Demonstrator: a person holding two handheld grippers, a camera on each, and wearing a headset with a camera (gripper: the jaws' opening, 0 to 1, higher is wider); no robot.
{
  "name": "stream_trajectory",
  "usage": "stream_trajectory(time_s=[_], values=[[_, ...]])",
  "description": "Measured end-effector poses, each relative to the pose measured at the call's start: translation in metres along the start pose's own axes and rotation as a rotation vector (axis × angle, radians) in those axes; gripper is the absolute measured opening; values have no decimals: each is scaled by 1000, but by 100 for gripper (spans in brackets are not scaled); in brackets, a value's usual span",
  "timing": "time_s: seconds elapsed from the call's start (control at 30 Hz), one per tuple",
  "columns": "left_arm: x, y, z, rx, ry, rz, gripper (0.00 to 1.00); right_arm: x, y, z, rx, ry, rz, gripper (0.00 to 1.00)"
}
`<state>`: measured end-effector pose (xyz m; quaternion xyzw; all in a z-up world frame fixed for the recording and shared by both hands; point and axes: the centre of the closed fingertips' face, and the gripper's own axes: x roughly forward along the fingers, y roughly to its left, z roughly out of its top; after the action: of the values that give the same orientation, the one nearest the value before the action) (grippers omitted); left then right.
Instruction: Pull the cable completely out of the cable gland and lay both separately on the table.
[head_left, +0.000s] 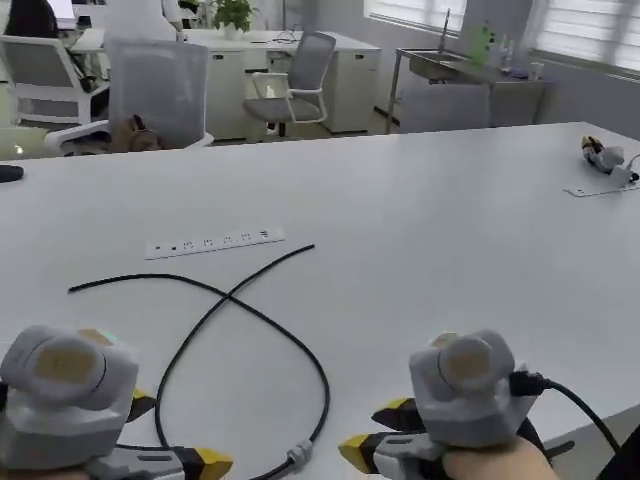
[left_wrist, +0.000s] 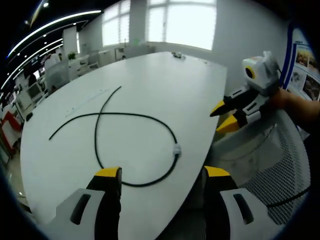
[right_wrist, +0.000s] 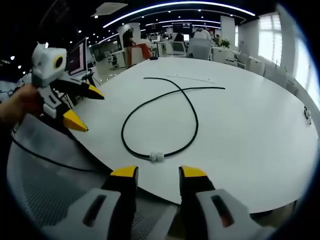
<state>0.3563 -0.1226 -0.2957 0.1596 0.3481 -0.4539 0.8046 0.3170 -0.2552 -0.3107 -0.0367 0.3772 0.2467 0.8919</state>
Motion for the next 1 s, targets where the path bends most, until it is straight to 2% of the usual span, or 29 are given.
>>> stream_trajectory(time_s=[0.17, 0.27, 0.4, 0.5, 0.67, 0.8, 0.9, 1.0], values=[[39, -13, 0, 41, 51, -49, 61, 0, 0, -4, 11, 13, -1, 33], [59, -19, -1, 68, 68, -74, 57, -1, 0, -5, 20, 16, -2, 33], [85, -28, -2, 58, 83, -112, 50, 0, 0, -5, 21, 21, 3, 32], [111, -34, -9, 96, 99, -144, 41, 0, 1, -4, 20, 22, 8, 32], [141, -32, -21, 71, 129, -135, 31, 1, 2, -5, 13, 31, 11, 32], [150, -35, -23, 70, 134, -128, 26, 0, 2, -6, 18, 35, 9, 32], [152, -41, -19, 74, 124, -123, 22, 0, 2, -8, 12, 50, 5, 32], [152, -37, -18, 139, 130, -91, 18, 1, 2, -10, 7, 58, 8, 32]])
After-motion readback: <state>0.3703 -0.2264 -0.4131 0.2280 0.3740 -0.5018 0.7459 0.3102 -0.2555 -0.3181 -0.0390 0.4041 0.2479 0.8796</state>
